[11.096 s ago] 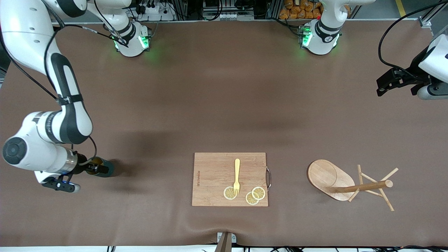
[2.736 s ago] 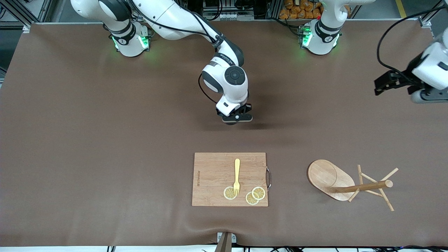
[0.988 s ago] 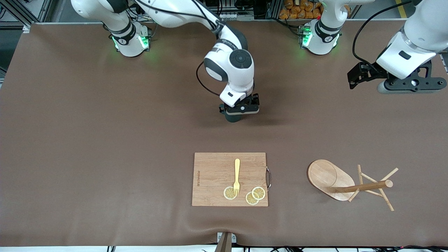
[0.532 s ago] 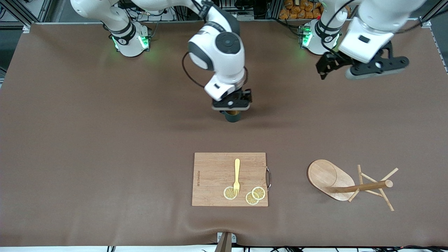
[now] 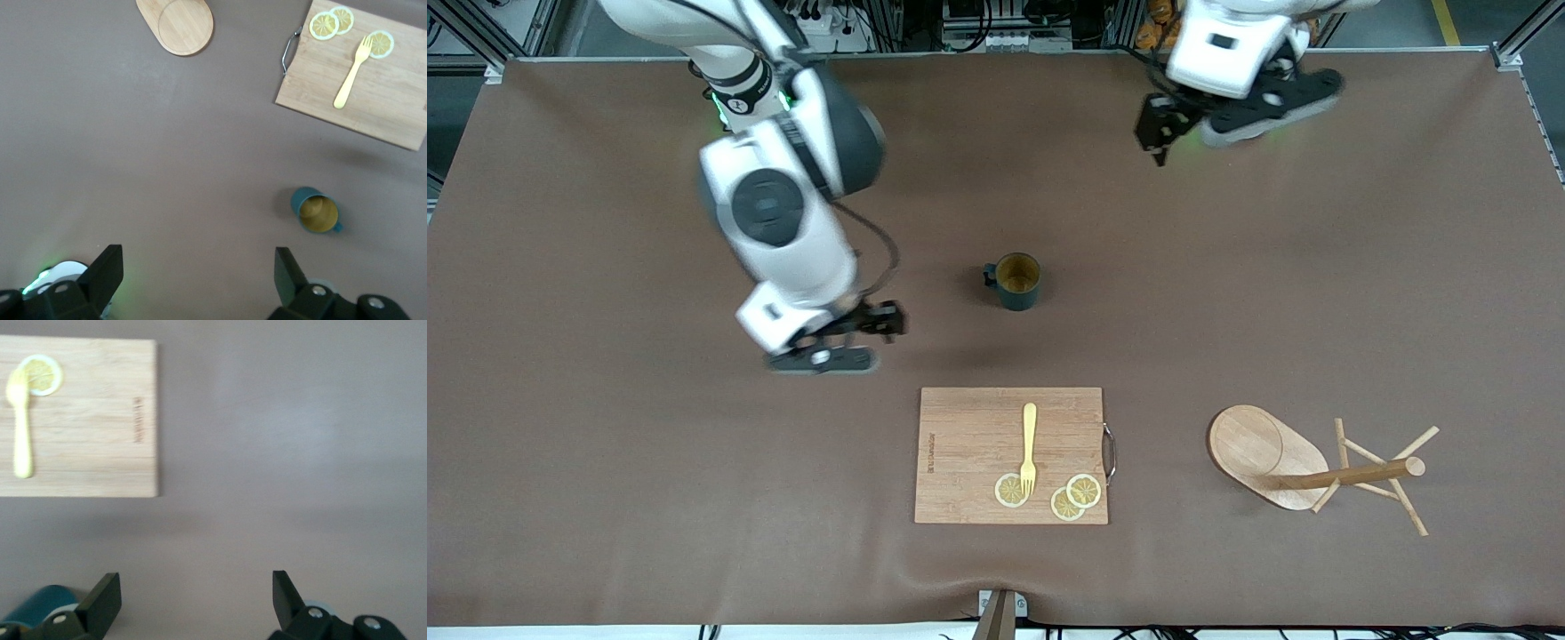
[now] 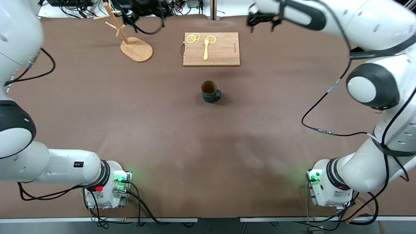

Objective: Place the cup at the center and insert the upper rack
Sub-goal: 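Withdraw the right gripper while the left gripper reaches toward the mug, then lower the left gripper around the teal mug's handle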

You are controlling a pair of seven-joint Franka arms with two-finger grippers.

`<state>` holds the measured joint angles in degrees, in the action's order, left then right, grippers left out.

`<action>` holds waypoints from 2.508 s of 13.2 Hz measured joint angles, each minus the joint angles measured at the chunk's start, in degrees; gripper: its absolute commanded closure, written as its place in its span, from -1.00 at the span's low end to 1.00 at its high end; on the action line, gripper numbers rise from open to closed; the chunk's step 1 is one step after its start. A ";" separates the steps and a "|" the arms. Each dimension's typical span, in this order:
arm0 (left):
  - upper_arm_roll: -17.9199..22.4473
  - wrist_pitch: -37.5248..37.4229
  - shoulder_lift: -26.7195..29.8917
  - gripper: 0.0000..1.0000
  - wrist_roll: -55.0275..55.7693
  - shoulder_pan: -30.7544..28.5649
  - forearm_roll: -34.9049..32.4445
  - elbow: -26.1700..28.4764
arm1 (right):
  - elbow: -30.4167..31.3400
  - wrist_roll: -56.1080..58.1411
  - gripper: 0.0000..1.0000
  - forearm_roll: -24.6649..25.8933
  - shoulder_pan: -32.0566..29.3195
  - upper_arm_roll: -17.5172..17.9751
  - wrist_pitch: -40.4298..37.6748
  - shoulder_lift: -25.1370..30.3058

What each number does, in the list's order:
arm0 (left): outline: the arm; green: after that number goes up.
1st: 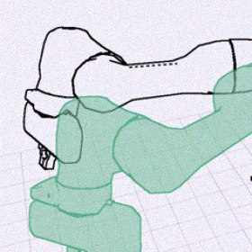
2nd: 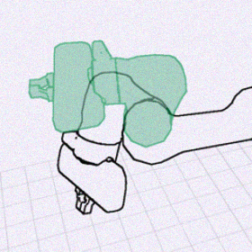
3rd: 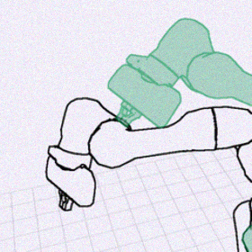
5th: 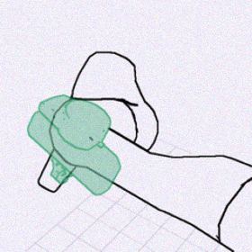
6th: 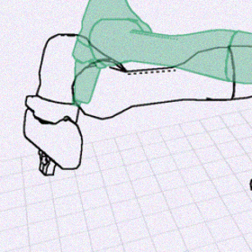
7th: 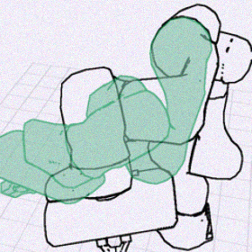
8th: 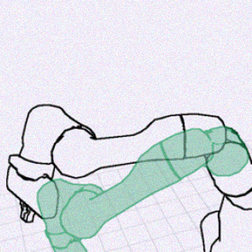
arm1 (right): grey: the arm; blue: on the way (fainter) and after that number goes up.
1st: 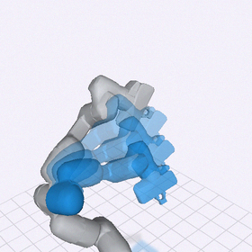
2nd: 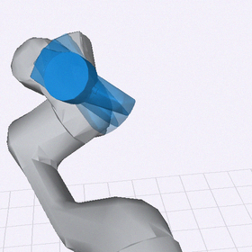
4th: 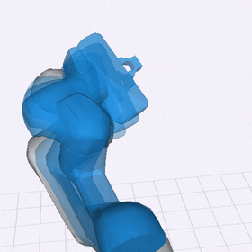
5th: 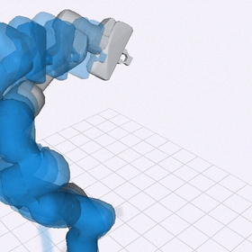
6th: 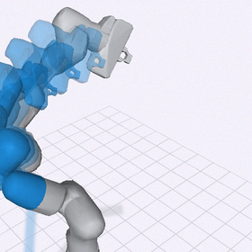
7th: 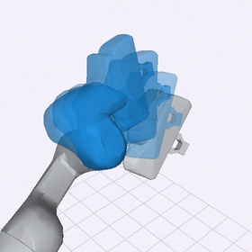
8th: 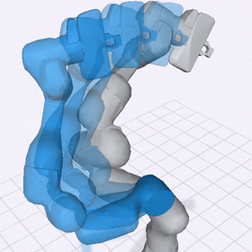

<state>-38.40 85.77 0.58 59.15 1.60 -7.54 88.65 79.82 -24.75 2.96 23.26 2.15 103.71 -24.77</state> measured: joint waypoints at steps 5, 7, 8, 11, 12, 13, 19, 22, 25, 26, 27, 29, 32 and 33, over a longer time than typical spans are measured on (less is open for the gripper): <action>-6.43 3.02 -15.22 -1.00 31.04 14.96 -18.82 -2.28 | 0.05 14.97 -1.00 -0.89 -12.19 0.22 -10.00 6.75; -5.44 3.10 -23.70 -1.00 42.64 23.78 -26.90 -5.46 | 1.03 18.25 -1.00 -1.06 -16.18 0.22 -12.05 10.71; -3.34 3.15 -27.96 -1.00 47.72 28.81 -30.33 -7.34 | 2.22 19.82 -1.00 -1.11 -18.32 0.21 -12.72 13.10; 11.90 4.97 -38.61 -1.00 54.11 45.95 -33.96 -14.47 | 7.22 23.59 -1.00 -1.21 -23.72 -0.56 -15.35 21.42; 18.21 6.73 -41.10 -1.00 55.67 51.44 -33.95 -15.92 | 8.39 24.38 -1.00 -1.24 -24.59 -1.67 -16.87 23.89; 22.42 8.40 -43.20 -1.00 57.88 55.30 -33.94 -16.73 | 9.16 24.92 -1.00 -1.38 -25.00 -3.13 -17.93 25.91; 32.50 14.63 -50.79 -1.00 65.70 63.26 -33.94 -17.99 | 10.26 24.67 -1.00 -6.61 -25.33 -9.01 -19.63 29.37; 34.57 16.41 -54.42 -1.00 68.64 64.68 -33.94 -18.14 | 10.26 20.48 -1.00 -7.05 -25.34 -9.02 -19.94 29.37; 36.58 17.06 -56.26 -1.00 71.74 65.91 -33.94 -19.08 | 9.95 19.98 -1.00 -6.91 -25.26 -8.47 -21.86 29.37; 36.83 17.06 -56.37 -1.00 72.90 66.22 -33.95 -19.19 | 9.90 19.72 -1.00 -6.73 -25.25 -8.34 -22.61 29.37; 37.17 17.04 -56.54 -1.00 74.08 66.59 -33.95 -19.19 | 9.90 19.72 -1.00 -6.53 -25.27 -8.42 -22.89 29.37; 38.76 17.02 -57.28 -1.00 76.88 67.69 -33.95 -19.19 | 9.90 19.72 -1.00 -6.41 -25.28 -8.55 -22.90 29.37; 39.41 16.05 -58.37 -1.00 80.33 68.42 -33.95 -19.19 | 9.90 19.72 -1.00 -6.18 -25.28 -8.52 -22.67 29.33; 39.44 15.29 -58.65 -1.00 81.10 68.64 -33.95 -19.19 | 9.90 19.72 -1.00 -6.00 -25.28 -8.49 -22.49 29.32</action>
<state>1.05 101.06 -58.07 140.25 70.24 -41.49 69.46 89.72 -5.03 -3.04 -2.02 -6.34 81.22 4.55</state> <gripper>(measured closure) 0.000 0.000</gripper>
